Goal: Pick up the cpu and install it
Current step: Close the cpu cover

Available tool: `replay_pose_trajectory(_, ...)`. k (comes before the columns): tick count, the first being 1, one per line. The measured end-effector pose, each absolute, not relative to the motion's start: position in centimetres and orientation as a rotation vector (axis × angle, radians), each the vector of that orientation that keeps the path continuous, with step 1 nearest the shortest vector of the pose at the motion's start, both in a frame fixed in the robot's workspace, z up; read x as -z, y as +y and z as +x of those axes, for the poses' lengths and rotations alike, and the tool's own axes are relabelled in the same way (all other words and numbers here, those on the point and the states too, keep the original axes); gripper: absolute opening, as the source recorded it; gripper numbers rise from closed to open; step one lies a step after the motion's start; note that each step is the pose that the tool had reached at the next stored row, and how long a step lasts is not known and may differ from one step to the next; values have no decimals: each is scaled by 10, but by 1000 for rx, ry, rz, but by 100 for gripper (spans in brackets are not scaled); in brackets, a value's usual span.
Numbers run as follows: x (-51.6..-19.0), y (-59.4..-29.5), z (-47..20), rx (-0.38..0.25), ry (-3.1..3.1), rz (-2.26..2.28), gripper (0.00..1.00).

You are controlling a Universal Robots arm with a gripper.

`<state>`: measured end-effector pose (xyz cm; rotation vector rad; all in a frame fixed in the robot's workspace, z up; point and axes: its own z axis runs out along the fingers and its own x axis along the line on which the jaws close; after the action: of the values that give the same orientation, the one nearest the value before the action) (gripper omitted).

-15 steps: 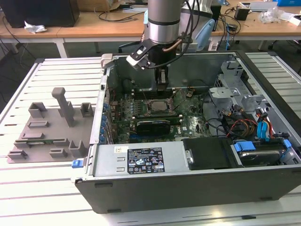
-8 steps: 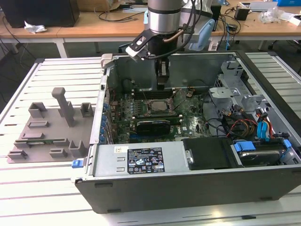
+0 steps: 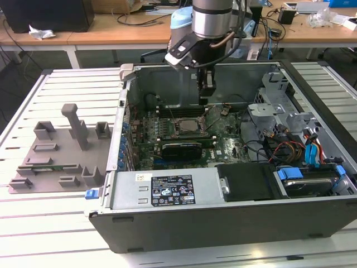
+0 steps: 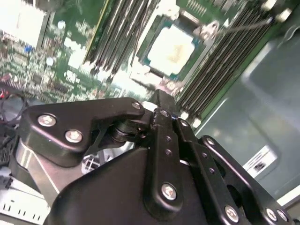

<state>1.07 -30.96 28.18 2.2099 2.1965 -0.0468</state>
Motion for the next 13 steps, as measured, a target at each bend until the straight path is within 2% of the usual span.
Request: replay_pose_trajectory(13, -282, -310, 65, 47, 2196, 2210, 11)
